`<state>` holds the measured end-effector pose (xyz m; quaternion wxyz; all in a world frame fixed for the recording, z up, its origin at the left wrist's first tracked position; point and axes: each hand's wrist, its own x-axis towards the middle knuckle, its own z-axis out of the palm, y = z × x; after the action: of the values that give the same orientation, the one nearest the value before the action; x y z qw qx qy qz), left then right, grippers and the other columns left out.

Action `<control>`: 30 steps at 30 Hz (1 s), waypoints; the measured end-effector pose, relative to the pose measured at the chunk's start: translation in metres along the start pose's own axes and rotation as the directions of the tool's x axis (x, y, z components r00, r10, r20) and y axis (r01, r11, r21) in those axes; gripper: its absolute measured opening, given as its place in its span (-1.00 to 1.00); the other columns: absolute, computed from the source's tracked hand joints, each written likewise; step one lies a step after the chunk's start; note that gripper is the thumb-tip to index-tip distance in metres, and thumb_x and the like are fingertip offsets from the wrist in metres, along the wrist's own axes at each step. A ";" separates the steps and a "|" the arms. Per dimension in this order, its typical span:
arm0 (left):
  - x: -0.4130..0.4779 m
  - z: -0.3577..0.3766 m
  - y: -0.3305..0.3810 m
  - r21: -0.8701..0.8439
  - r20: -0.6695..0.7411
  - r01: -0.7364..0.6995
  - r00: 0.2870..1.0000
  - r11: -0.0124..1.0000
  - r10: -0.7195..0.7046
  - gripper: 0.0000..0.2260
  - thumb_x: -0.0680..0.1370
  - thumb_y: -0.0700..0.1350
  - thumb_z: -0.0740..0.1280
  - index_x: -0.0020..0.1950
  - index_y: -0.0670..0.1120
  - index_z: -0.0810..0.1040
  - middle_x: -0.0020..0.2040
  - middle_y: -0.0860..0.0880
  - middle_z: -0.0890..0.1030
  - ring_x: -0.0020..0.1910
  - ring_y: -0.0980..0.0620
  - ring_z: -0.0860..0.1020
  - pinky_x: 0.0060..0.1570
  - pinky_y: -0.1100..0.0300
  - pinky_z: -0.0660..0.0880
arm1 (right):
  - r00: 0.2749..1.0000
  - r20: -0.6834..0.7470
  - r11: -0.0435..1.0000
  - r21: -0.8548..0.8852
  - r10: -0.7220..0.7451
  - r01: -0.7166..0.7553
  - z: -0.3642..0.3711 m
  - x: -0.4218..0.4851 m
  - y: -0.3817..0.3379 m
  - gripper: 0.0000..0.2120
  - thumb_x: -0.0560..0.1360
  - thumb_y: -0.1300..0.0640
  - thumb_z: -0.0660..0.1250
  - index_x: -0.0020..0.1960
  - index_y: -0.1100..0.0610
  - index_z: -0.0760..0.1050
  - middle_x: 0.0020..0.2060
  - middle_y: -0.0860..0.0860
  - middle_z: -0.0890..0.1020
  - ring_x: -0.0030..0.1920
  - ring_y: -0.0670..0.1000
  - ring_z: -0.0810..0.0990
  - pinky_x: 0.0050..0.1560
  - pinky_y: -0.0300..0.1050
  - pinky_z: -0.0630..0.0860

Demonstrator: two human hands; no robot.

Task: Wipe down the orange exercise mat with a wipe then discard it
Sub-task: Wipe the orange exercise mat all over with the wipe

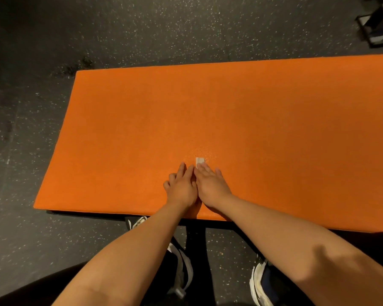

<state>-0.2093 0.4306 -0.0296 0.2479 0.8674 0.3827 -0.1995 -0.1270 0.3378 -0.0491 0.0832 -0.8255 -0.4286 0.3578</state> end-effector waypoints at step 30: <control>0.057 0.013 -0.048 -0.170 -0.223 0.044 0.971 0.984 -0.082 -0.52 0.69 -0.02 0.08 0.63 0.08 0.12 0.65 0.08 0.02 0.59 -0.03 -0.03 0.53 -0.07 -0.14 | 0.952 0.005 0.946 -0.114 -0.305 0.304 -0.010 0.089 0.003 -0.47 0.74 0.04 -0.06 0.67 0.01 -0.12 0.64 -0.08 -0.10 0.62 -0.08 -0.21 0.60 0.09 -0.28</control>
<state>-0.2117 0.4831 -0.0842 0.2660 0.8487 0.4512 -0.0736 -0.0851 0.4065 -0.0894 0.0931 -0.7549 -0.5701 0.3106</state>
